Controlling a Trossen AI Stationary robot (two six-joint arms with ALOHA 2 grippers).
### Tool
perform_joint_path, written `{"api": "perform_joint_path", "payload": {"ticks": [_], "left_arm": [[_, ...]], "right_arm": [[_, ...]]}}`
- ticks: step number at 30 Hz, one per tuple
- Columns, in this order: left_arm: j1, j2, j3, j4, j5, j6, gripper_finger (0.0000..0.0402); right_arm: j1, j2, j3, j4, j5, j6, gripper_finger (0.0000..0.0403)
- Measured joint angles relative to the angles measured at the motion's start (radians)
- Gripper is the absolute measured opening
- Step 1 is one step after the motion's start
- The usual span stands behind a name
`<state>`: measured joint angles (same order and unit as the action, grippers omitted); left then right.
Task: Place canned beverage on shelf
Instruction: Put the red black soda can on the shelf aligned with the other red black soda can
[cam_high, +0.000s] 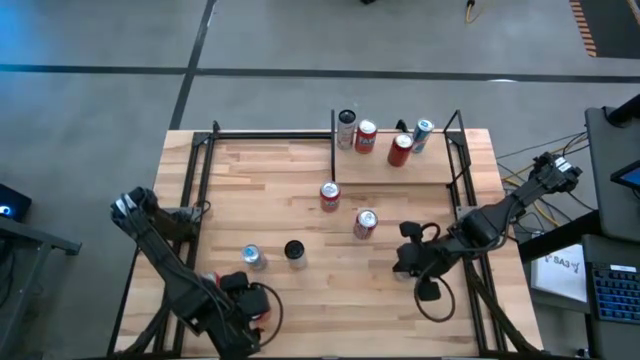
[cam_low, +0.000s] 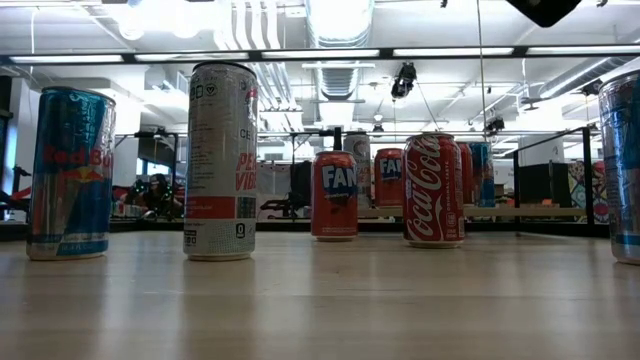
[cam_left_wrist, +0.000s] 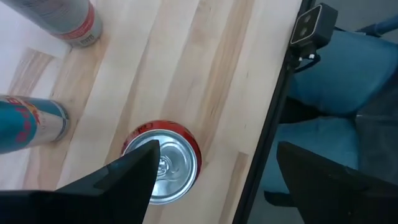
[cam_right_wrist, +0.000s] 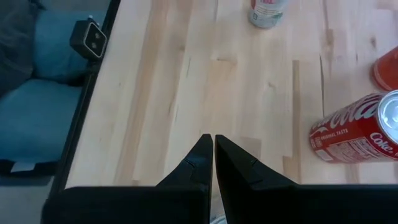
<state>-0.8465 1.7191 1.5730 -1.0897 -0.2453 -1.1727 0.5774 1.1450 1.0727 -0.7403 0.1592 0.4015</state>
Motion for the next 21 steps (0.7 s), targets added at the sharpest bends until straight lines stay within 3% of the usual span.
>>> {"api": "perform_joint_path", "payload": {"ticks": [16, 21], "left_arm": [[-0.018, 0.049, 0.0, -0.099, -0.013, -0.049, 0.0309], [-0.039, 0.053, 0.0, -0.107, -0.068, -0.044, 0.0309]], "right_arm": [[0.042, 0.002, -0.054, 0.042, 0.001, 0.031, 0.0009], [0.091, -0.015, -0.069, 0.038, 0.001, 0.079, 0.0009]]}}
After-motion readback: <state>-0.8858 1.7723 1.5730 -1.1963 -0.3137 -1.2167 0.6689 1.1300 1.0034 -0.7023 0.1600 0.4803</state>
